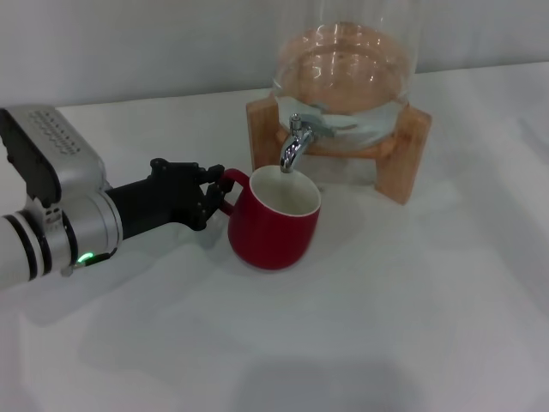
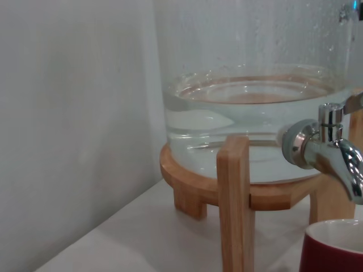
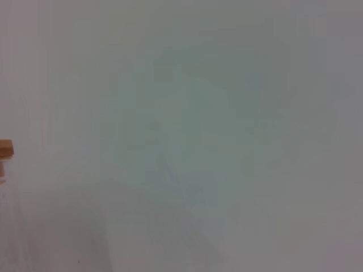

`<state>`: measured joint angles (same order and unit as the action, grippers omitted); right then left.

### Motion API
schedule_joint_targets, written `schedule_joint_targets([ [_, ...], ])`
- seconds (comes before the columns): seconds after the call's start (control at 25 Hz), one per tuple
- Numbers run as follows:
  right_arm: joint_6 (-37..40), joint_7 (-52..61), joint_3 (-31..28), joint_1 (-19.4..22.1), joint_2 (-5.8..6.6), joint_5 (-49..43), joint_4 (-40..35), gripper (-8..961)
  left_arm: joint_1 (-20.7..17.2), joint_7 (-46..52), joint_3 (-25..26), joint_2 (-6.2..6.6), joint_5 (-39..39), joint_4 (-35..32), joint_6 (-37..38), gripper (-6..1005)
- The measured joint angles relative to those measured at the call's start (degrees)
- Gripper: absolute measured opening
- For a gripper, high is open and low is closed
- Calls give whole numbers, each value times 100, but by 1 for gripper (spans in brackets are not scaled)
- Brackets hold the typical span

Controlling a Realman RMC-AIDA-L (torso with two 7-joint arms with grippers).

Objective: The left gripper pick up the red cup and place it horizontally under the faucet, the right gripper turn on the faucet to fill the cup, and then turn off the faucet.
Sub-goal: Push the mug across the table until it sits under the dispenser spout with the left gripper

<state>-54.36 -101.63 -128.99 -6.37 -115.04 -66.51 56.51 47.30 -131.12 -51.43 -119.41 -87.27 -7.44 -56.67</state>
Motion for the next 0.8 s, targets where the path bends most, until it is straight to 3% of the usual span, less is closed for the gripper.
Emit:
schedule_joint_targets([
  [0.8, -59, -6, -29, 27, 0, 8, -53, 631, 61, 225, -158, 13, 77, -208, 174, 159],
])
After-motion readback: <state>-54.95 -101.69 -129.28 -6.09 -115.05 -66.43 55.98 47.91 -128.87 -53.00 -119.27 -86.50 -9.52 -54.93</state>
